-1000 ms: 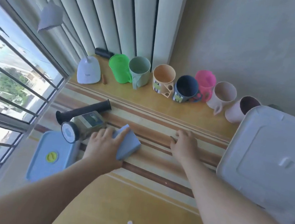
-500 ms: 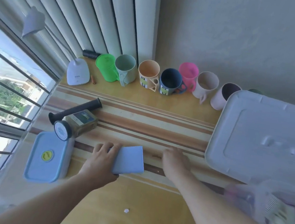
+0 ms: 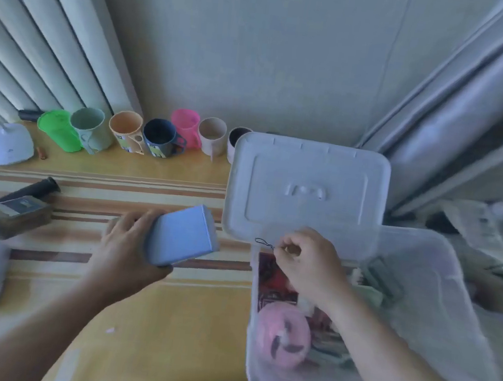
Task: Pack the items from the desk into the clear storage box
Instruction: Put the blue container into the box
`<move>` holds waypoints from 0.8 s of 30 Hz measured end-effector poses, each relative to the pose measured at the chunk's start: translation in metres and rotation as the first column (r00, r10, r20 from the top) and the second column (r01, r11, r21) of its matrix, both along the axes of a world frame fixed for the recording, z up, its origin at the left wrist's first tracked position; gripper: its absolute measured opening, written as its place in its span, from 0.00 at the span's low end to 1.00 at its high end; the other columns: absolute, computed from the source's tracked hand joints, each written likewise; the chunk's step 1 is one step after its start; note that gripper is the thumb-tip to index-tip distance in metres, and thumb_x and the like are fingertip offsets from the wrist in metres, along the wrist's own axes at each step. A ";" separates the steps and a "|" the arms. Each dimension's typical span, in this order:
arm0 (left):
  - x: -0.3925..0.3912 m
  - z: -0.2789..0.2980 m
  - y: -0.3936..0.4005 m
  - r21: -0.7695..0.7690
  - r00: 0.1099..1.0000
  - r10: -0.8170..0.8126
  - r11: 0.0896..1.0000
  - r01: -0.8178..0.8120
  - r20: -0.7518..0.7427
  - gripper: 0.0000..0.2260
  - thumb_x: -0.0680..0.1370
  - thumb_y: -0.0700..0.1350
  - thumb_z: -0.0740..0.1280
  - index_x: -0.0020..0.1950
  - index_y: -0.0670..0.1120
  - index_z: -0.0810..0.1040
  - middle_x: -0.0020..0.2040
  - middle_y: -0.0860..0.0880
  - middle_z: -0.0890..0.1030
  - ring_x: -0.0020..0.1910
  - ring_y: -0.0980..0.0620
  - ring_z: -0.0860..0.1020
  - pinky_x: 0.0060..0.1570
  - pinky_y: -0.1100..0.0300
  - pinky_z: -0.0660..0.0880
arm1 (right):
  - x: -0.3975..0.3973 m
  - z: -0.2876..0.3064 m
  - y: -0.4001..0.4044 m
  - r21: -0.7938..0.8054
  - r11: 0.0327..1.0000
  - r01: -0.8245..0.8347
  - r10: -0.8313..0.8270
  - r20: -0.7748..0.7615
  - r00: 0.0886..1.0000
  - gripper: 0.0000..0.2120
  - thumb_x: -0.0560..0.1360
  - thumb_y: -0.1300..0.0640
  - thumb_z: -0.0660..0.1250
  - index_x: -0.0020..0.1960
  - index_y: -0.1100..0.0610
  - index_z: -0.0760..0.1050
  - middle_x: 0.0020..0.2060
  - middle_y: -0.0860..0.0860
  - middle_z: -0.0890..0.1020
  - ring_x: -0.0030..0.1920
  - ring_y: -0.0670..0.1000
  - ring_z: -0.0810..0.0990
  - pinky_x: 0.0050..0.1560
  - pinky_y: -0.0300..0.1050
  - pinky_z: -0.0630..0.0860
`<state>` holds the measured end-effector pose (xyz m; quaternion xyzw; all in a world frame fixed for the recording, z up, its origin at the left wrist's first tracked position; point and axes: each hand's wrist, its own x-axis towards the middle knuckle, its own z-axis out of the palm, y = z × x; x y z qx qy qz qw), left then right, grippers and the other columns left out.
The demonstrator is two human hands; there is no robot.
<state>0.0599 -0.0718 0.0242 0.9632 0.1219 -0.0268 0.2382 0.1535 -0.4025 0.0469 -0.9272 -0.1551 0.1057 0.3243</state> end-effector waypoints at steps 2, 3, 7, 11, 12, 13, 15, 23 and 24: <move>0.011 0.020 -0.045 -0.013 0.997 -0.031 0.999 0.032 0.075 0.46 0.59 0.57 0.81 0.75 0.57 0.66 0.62 0.51 0.73 0.61 0.42 0.69 0.62 0.43 0.69 | -0.018 -0.011 -0.069 -0.081 0.991 0.104 -0.105 -0.014 0.994 0.09 0.74 0.54 0.71 0.38 0.43 0.76 0.38 0.43 0.77 0.41 0.41 0.76 0.44 0.36 0.72; 0.015 0.028 -0.068 -0.023 0.994 -0.049 0.998 0.051 0.096 0.46 0.59 0.57 0.81 0.75 0.56 0.66 0.62 0.50 0.73 0.61 0.41 0.69 0.63 0.44 0.69 | -0.028 -0.021 -0.099 -0.125 0.985 0.123 -0.126 -0.018 0.992 0.08 0.74 0.53 0.71 0.38 0.44 0.76 0.37 0.42 0.76 0.40 0.42 0.75 0.43 0.42 0.74; 0.024 0.046 -0.159 -0.031 0.962 -0.224 0.972 0.232 0.155 0.45 0.60 0.65 0.75 0.75 0.56 0.66 0.63 0.53 0.72 0.62 0.44 0.70 0.63 0.46 0.70 | -0.048 -0.051 -0.175 -0.231 0.972 0.046 -0.062 -0.063 0.996 0.05 0.74 0.50 0.69 0.41 0.48 0.80 0.40 0.40 0.73 0.45 0.49 0.78 0.45 0.44 0.73; 0.031 0.047 -0.226 0.046 0.904 -0.392 0.920 0.390 0.171 0.45 0.61 0.66 0.75 0.76 0.57 0.67 0.63 0.53 0.73 0.62 0.44 0.69 0.61 0.47 0.73 | -0.050 -0.037 -0.208 -0.153 0.984 0.089 -0.106 -0.110 0.988 0.13 0.77 0.44 0.72 0.61 0.44 0.81 0.47 0.38 0.74 0.46 0.39 0.75 0.47 0.41 0.72; 0.032 0.045 -0.237 0.050 0.899 -0.408 0.913 0.406 0.156 0.45 0.61 0.65 0.76 0.76 0.58 0.66 0.63 0.54 0.73 0.63 0.45 0.70 0.59 0.47 0.75 | -0.051 -0.027 -0.212 -0.102 0.990 0.100 -0.109 -0.088 0.990 0.21 0.76 0.43 0.73 0.68 0.43 0.77 0.51 0.36 0.73 0.49 0.37 0.75 0.49 0.38 0.71; 0.032 0.043 -0.248 0.053 0.895 -0.425 0.905 0.421 0.139 0.45 0.61 0.63 0.76 0.76 0.59 0.66 0.63 0.54 0.73 0.63 0.45 0.70 0.58 0.47 0.76 | -0.052 -0.017 -0.216 -0.059 0.994 0.094 -0.098 -0.070 0.993 0.30 0.75 0.43 0.75 0.74 0.42 0.71 0.58 0.36 0.73 0.56 0.37 0.74 0.55 0.38 0.71; 0.031 0.039 -0.264 0.062 0.884 -0.455 0.890 0.451 0.103 0.45 0.60 0.61 0.75 0.76 0.59 0.66 0.63 0.55 0.73 0.63 0.45 0.70 0.58 0.46 0.77 | -0.053 0.001 -0.221 -0.023 1.000 0.005 -0.006 -0.078 0.997 0.45 0.72 0.44 0.78 0.81 0.41 0.56 0.69 0.38 0.67 0.68 0.39 0.67 0.66 0.39 0.68; 0.019 0.016 -0.300 0.043 0.846 -0.532 0.845 0.532 -0.018 0.45 0.62 0.66 0.71 0.78 0.61 0.63 0.64 0.55 0.72 0.63 0.46 0.70 0.62 0.48 0.74 | -0.050 -0.014 -0.217 -0.159 0.958 -0.239 0.234 -0.054 0.971 0.50 0.65 0.43 0.78 0.79 0.42 0.54 0.71 0.43 0.63 0.72 0.50 0.64 0.72 0.47 0.66; 0.016 0.010 -0.300 0.035 0.850 -0.527 0.849 0.527 -0.019 0.45 0.63 0.65 0.71 0.79 0.61 0.61 0.65 0.54 0.70 0.64 0.46 0.69 0.63 0.47 0.74 | -0.050 -0.017 -0.218 -0.157 0.958 -0.239 0.233 -0.054 0.971 0.49 0.65 0.43 0.78 0.79 0.43 0.56 0.70 0.43 0.64 0.71 0.50 0.65 0.71 0.48 0.67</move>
